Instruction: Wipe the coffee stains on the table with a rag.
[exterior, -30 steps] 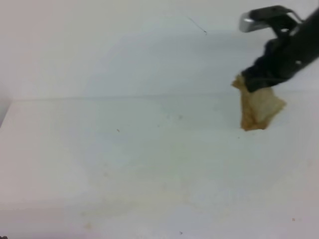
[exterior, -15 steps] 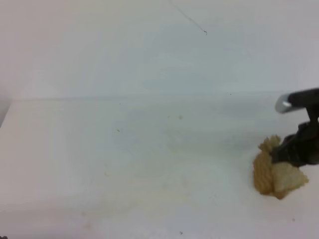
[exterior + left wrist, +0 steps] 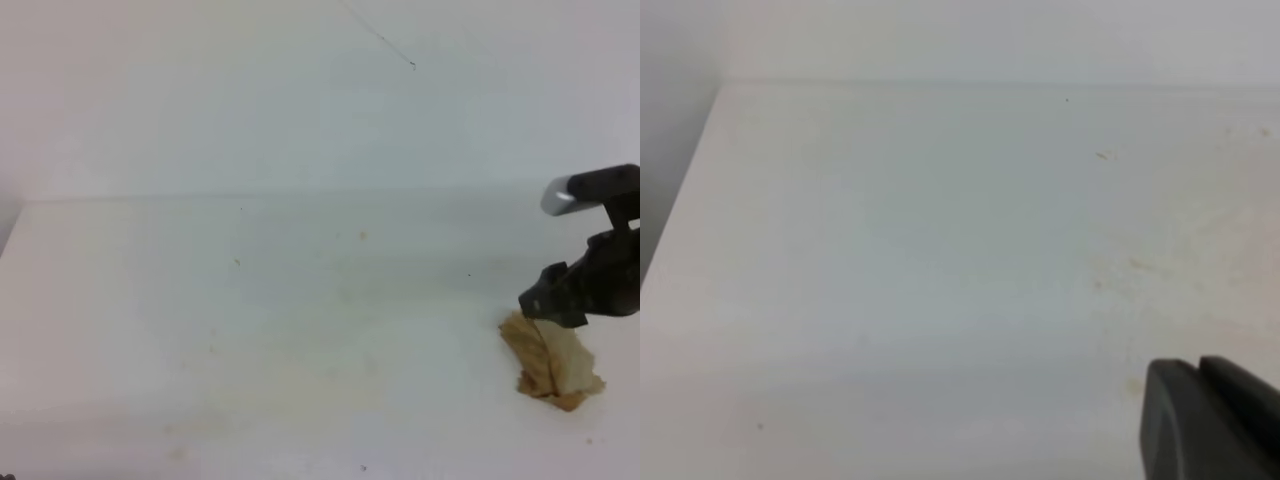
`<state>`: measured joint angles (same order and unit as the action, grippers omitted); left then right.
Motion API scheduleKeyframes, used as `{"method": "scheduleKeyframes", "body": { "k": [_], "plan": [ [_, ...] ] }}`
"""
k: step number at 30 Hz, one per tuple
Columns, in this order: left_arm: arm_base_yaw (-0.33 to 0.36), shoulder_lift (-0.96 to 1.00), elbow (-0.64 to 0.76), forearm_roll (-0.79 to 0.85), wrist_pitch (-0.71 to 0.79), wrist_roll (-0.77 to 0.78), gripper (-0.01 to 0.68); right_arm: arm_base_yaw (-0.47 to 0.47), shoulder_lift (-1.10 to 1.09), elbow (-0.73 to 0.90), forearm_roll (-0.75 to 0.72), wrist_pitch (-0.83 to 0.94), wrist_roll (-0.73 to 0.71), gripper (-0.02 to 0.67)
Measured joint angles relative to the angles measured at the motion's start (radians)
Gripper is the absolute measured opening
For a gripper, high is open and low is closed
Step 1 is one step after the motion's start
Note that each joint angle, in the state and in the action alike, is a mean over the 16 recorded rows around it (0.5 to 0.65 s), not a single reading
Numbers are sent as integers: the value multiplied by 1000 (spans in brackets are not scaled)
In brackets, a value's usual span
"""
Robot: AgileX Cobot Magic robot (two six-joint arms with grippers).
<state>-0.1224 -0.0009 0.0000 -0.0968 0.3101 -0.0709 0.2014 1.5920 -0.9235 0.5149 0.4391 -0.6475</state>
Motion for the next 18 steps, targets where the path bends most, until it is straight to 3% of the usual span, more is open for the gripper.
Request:
{"method": "scheduleKeyframes", "body": {
  "k": [5,9,13,18],
  "plan": [
    [0,0,0,0,0,0,-3,0,-76,-56,3,71,-4,453],
    [0,0,0,0,0,0,-3,0,-168,-97,3,138,-8,475],
    [0,0,0,0,0,0,-3,0,-283,-128,-8,213,-6,441],
    [0,0,0,0,0,0,-3,0,-438,-150,-79,319,50,317]
  ]
}}
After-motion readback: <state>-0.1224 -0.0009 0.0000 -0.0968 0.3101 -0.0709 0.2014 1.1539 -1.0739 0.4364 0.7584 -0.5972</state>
